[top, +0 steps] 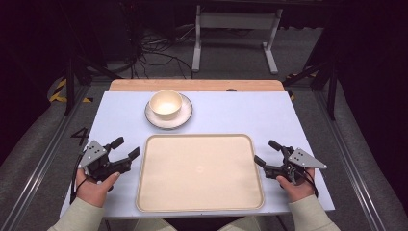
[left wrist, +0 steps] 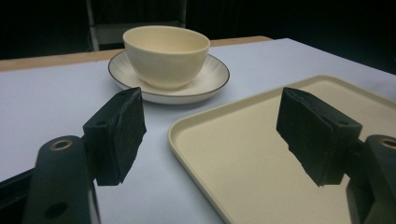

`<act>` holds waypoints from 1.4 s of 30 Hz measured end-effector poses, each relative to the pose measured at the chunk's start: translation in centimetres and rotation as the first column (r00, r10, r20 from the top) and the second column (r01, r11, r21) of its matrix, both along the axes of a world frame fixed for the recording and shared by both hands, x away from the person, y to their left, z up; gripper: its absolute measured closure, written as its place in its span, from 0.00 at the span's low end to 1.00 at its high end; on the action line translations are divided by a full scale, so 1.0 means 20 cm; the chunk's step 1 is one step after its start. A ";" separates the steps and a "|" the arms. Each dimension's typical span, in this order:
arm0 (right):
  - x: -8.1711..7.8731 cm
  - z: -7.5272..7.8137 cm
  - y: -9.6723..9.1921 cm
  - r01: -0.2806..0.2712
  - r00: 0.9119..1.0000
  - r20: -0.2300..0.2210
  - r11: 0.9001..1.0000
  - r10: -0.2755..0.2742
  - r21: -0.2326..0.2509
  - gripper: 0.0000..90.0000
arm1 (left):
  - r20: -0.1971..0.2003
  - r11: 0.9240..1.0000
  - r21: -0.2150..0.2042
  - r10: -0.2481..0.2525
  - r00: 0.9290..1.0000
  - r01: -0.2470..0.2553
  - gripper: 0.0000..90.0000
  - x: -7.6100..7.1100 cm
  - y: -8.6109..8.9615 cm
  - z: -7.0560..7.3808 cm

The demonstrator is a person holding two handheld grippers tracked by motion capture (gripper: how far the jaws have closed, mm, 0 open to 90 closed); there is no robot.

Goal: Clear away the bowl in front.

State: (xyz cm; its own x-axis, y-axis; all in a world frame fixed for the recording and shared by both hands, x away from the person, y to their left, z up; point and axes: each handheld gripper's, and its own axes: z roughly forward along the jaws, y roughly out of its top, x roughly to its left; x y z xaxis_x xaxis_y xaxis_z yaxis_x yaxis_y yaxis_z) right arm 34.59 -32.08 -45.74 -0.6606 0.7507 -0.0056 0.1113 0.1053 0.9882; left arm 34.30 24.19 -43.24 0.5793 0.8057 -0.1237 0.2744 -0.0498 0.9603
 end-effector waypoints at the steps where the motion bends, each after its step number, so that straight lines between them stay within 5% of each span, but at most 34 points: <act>1: 0.00 0.00 0.00 0.000 1.000 0.000 1.000 0.000 0.000 0.18 | 0.004 1.000 0.003 0.000 1.000 0.000 0.28 0.01 0.00 0.01; 12: 0.00 0.00 -0.01 -0.006 1.000 0.000 1.000 0.006 0.012 0.18 | 0.035 1.000 -0.011 -0.008 0.999 0.008 0.27 0.07 0.00 0.17; 42: 0.00 0.00 -0.01 -0.006 1.000 0.000 1.000 0.006 0.015 0.18 | 0.037 1.000 -0.023 0.014 0.999 -0.013 0.27 0.21 0.04 0.32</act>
